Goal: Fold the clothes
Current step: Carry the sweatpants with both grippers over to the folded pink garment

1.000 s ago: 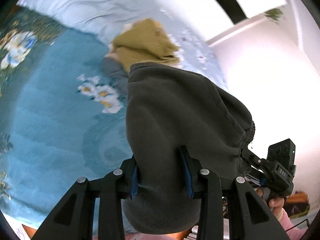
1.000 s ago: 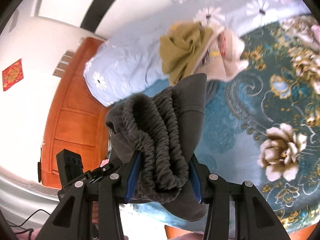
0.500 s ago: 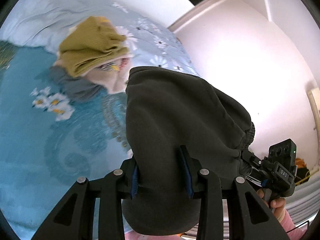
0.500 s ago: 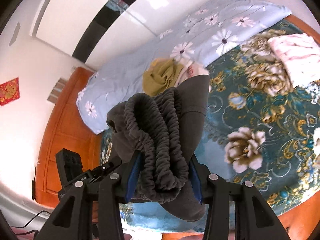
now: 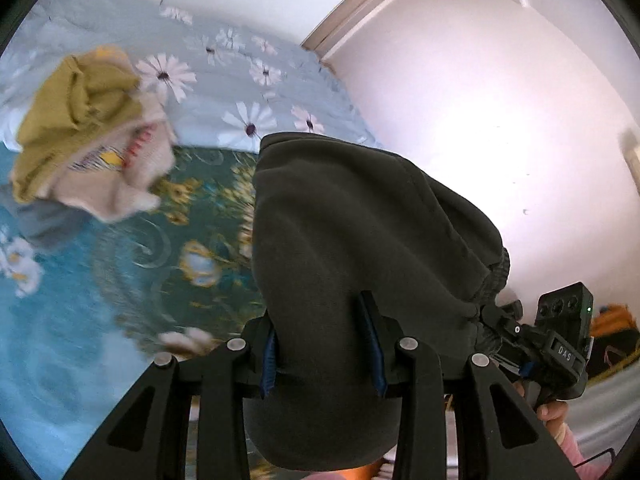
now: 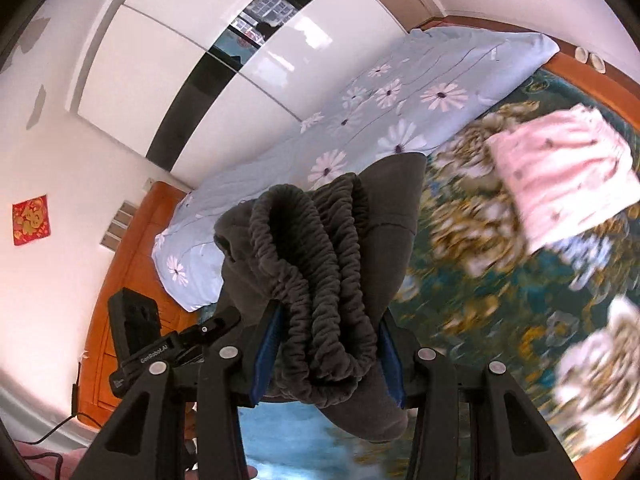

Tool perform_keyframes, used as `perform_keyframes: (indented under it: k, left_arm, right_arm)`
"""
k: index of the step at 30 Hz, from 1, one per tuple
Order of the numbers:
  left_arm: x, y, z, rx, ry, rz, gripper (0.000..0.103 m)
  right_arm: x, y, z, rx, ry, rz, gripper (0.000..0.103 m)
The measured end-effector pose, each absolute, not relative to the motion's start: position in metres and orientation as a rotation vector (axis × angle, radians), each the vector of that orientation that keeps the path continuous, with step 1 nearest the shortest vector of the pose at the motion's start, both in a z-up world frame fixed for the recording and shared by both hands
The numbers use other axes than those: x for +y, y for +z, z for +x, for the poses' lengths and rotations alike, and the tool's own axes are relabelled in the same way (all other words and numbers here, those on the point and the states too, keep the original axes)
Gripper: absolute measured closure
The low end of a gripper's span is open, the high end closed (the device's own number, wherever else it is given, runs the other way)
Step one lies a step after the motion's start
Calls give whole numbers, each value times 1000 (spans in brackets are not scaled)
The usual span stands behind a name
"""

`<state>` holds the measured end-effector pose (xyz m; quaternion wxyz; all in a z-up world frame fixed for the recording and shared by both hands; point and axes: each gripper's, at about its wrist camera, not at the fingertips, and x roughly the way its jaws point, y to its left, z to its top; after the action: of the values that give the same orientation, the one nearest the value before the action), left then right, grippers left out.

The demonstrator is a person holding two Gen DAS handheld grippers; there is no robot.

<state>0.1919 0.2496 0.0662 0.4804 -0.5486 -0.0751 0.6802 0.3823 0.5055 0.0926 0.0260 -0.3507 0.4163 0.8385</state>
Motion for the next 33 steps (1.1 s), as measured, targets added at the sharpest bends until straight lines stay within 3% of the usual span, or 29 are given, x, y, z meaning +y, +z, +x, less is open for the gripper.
perform_keyframes:
  k: [12,21,33]
  left_arm:
    - [450,51,251,-38,1570,-1534,66]
    - [540,23,253,108,1521,-1630,66]
    - [623,-18,224,150,1526,-1719,66]
  right_arm:
    - [720,57,418,1389,2488,-1139,55]
    - [780,6,448,1528,2332,-1119,55]
    - [866,-43,400,1562,2259,-1196,55]
